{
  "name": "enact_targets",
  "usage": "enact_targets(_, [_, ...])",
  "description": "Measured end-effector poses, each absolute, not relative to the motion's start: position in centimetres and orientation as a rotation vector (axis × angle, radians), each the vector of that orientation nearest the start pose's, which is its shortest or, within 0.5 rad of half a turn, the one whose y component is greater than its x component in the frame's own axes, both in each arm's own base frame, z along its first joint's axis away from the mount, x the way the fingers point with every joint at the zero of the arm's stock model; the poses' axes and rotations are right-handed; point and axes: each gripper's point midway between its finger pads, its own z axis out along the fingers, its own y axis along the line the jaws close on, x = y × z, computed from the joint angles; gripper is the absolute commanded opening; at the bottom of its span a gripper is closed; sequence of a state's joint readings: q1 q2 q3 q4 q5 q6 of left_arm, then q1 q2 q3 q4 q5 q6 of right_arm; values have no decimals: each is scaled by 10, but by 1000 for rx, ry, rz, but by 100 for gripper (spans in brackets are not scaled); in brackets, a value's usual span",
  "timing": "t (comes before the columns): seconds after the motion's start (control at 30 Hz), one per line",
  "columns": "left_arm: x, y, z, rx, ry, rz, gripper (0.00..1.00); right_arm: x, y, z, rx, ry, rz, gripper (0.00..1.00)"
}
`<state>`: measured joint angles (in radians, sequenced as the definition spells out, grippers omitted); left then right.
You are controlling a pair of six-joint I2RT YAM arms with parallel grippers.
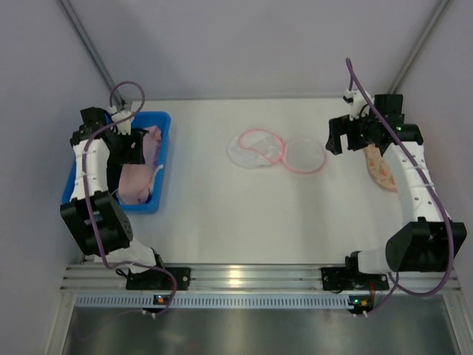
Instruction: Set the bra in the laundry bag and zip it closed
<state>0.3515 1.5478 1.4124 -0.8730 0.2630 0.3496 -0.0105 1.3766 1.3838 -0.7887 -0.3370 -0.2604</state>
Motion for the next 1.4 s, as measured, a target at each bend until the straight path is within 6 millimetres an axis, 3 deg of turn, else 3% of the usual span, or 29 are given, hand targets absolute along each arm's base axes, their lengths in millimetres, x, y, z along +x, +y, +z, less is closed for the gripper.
enact_targets(0.1, [349,99,151,114,2596,-60,73,352,50,221,-441,2301,317,100])
enact_targets(0.33, [336,107,102,108,2732,-40,69,344,61,208,-430,2325,405,99])
enact_targets(0.5, [334,111,81,100,2776,-29,57,337,63,194,-428,2360,434,99])
enact_targets(0.6, [336,113,78,93,2781,-16,43,335,64,188,-429,2368,445,99])
enact_targets(0.77, [337,113,79,78,2775,-15,3,332,65,184,-430,2378,456,99])
enact_targets(0.83, [337,112,83,67,2763,-18,0,332,66,184,-431,2377,462,99])
enact_targets(0.93, [341,109,100,58,2710,-28,0,331,68,185,-431,2373,476,99])
enact_targets(1.0, [348,106,123,47,2645,-35,0,331,69,187,-434,2367,488,99])
enact_targets(1.23, [380,88,246,31,2317,-95,0,324,81,203,-485,2305,529,99])
enact_targets(1.4, [381,60,298,31,2195,-258,0,314,103,225,-584,2208,570,99])
